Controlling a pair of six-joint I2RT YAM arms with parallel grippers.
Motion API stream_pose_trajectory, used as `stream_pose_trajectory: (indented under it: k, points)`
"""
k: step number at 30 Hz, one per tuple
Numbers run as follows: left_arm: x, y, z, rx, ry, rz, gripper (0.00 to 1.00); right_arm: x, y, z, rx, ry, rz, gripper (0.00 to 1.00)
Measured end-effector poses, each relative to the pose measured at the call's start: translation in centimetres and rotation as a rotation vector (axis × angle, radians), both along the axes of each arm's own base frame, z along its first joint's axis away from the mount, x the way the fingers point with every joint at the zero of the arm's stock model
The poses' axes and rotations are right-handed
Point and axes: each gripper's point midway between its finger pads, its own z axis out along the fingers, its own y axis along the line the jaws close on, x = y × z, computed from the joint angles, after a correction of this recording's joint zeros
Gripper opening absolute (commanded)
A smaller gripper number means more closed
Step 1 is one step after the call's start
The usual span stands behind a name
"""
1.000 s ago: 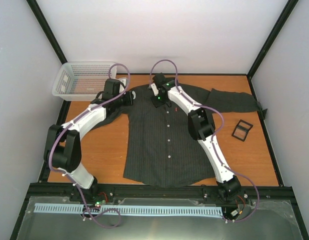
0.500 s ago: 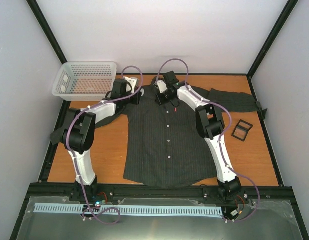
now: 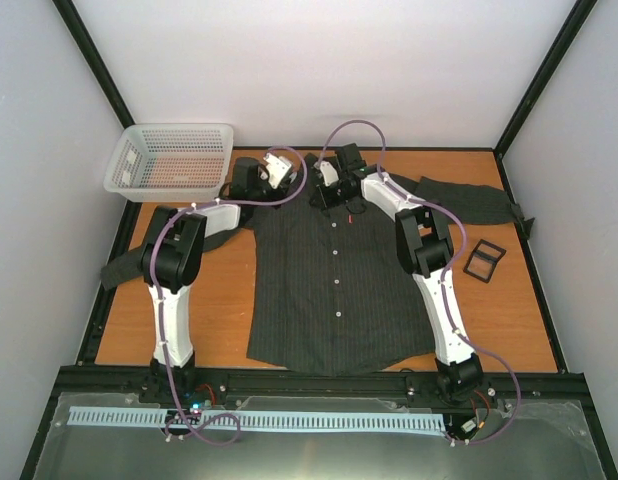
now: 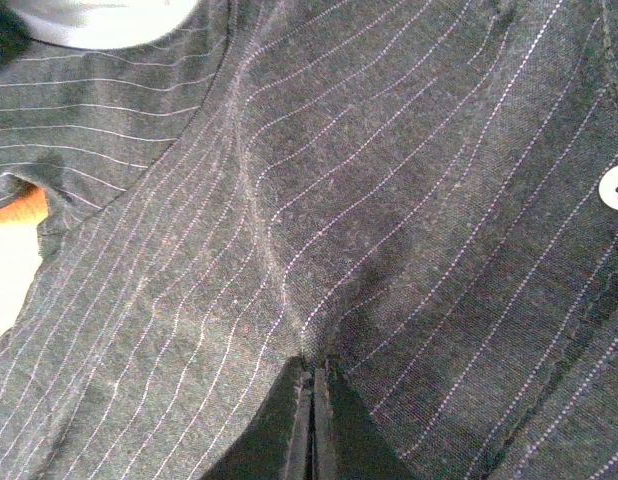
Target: Pin the brooch onto the clothing
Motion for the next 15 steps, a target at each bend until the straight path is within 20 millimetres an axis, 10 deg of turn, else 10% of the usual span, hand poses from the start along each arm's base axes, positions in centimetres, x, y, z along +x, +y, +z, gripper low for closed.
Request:
stream_pose_trajectory:
  k: [15]
  points:
    - [-0.07,-0.44,-0.93,0.195,-0.201,-0.139,0.01,-0.37,0.57,1.02,0.092,0.030,0.032,0.03]
